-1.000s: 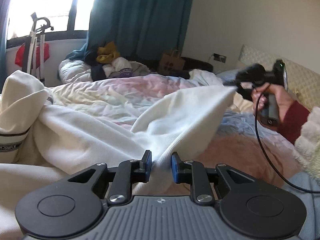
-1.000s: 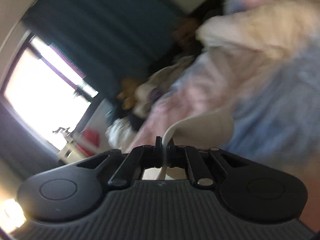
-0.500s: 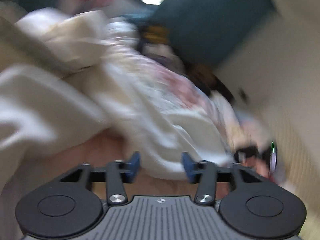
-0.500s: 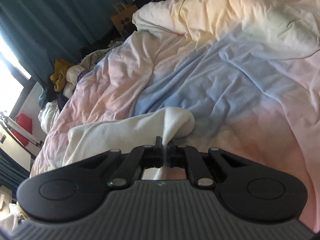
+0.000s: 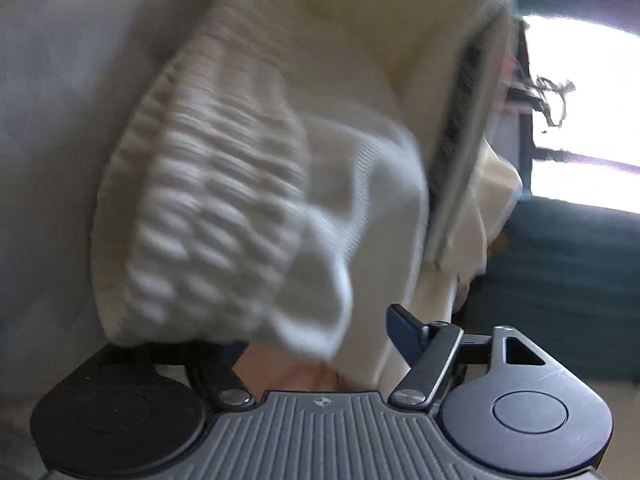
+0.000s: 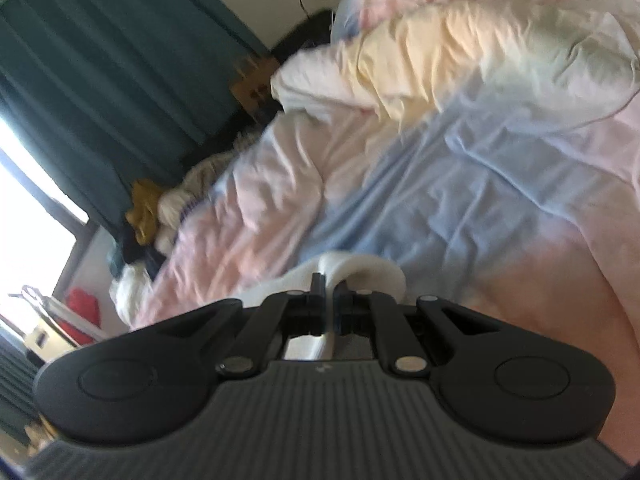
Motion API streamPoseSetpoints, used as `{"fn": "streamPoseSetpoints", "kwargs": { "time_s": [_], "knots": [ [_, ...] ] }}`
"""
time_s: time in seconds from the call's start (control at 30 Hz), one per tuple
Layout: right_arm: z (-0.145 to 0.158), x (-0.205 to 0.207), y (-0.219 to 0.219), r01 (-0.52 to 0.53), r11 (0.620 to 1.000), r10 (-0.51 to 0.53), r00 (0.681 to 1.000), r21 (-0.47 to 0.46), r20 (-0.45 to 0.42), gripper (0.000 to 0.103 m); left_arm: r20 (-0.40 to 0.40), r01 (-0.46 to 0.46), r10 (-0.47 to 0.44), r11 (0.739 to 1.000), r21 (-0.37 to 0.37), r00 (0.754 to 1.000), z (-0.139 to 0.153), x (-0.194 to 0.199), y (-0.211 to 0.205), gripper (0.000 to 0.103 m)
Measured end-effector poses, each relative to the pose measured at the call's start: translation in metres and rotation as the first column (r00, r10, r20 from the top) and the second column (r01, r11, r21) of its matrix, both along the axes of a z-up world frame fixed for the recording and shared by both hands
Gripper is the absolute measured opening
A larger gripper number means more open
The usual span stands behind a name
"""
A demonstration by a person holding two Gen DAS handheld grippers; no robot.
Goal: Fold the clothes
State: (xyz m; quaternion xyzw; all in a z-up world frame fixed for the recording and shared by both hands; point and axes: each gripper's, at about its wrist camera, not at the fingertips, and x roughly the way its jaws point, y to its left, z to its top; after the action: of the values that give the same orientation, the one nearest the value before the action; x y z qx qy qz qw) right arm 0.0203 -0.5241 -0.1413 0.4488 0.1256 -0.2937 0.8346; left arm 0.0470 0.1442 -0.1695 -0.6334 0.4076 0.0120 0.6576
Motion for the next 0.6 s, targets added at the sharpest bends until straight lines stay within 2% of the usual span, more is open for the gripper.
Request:
{"fn": "streamPoseSetpoints", "kwargs": {
  "time_s": [0.07, 0.1, 0.13, 0.2, 0.23, 0.4, 0.6],
  "knots": [
    [-0.002, -0.001, -0.004, 0.022, 1.000, -0.022, 1.000, 0.001, 0.005, 0.006, -0.013, -0.025, 0.025, 1.000, -0.006, 1.000, -0.001, 0.007, 0.002, 0.050],
    [-0.003, -0.001, -0.006, 0.028, 1.000, -0.028, 1.000, 0.001, 0.006, 0.006, -0.015, -0.035, 0.035, 0.999, -0.006, 0.999, 0.000, 0.009, 0.004, 0.035],
    [-0.004, -0.001, -0.008, 0.033, 0.999, -0.033, 0.999, 0.001, 0.009, 0.006, -0.015, -0.044, 0.044, 0.999, -0.004, 0.999, 0.001, 0.010, 0.006, 0.027],
    [-0.006, -0.001, -0.011, 0.040, 0.999, -0.040, 0.999, 0.000, 0.012, 0.006, 0.008, -0.031, 0.031, 0.999, 0.033, 0.999, 0.010, 0.014, 0.008, 0.013],
    [-0.006, 0.000, -0.011, 0.039, 0.999, -0.039, 0.999, -0.002, 0.010, 0.006, 0.019, -0.023, 0.022, 0.998, 0.064, 1.000, 0.017, 0.015, 0.008, 0.010],
    [-0.005, 0.005, -0.011, 0.032, 0.999, -0.032, 0.999, -0.043, -0.002, 0.006, 0.058, 0.033, -0.045, 0.980, 0.197, 0.997, 0.064, 0.026, 0.012, 0.009],
    [-0.017, 0.005, -0.023, 0.016, 0.999, -0.016, 1.000, 0.029, 0.004, 0.006, 0.121, -0.016, -0.031, 0.930, 0.366, 0.992, 0.138, 0.024, 0.036, 0.008]
  ]
}}
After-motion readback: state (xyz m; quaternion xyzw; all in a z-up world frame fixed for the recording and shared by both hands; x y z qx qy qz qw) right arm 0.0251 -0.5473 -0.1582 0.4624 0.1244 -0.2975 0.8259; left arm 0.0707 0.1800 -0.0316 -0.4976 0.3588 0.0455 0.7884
